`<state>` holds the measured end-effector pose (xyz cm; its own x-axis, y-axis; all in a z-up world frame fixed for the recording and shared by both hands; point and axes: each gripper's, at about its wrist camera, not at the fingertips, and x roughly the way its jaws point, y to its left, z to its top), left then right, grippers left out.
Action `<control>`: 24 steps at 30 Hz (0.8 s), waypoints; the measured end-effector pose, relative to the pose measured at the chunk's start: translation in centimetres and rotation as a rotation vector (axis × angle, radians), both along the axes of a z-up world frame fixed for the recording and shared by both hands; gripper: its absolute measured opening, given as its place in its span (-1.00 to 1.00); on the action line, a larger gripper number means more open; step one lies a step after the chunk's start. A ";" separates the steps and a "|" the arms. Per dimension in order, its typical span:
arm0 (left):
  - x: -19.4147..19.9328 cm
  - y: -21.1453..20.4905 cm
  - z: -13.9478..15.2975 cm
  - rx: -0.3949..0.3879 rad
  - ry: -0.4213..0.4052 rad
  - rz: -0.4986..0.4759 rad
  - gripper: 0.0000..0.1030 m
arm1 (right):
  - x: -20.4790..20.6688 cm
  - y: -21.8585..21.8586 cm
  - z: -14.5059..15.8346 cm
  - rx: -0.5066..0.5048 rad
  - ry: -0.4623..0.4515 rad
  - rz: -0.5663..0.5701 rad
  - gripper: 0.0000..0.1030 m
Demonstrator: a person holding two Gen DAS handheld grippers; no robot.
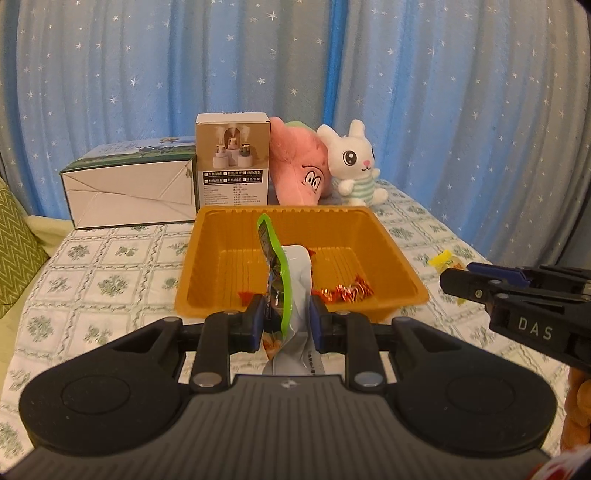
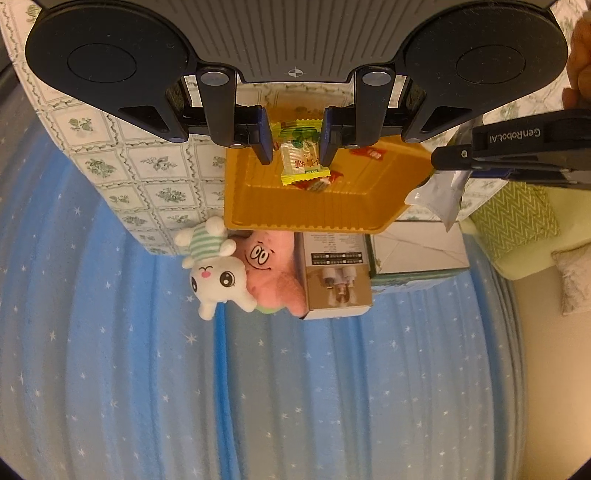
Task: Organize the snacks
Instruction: 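Carry both held packets over the orange tray with both tools, then lower both packets into the tray and open both tools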
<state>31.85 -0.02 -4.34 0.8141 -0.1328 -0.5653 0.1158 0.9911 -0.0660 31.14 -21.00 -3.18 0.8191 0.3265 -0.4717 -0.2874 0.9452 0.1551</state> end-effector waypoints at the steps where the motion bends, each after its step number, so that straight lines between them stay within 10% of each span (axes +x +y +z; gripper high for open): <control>1: 0.5 0.0 -0.2 -0.007 0.001 0.002 -0.56 | 0.7 -0.2 -0.1 0.013 0.011 -0.010 -0.47; 24: 9.7 2.5 -2.1 -0.029 0.008 0.040 -0.56 | 9.8 1.1 -2.5 0.093 0.092 -0.044 -0.47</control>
<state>41.56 2.47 -6.47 0.8149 -0.1167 -0.5678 0.0753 0.9925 -0.0960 40.91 -19.87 -5.72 0.7884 0.3368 -0.5148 -0.2267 0.9370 0.2659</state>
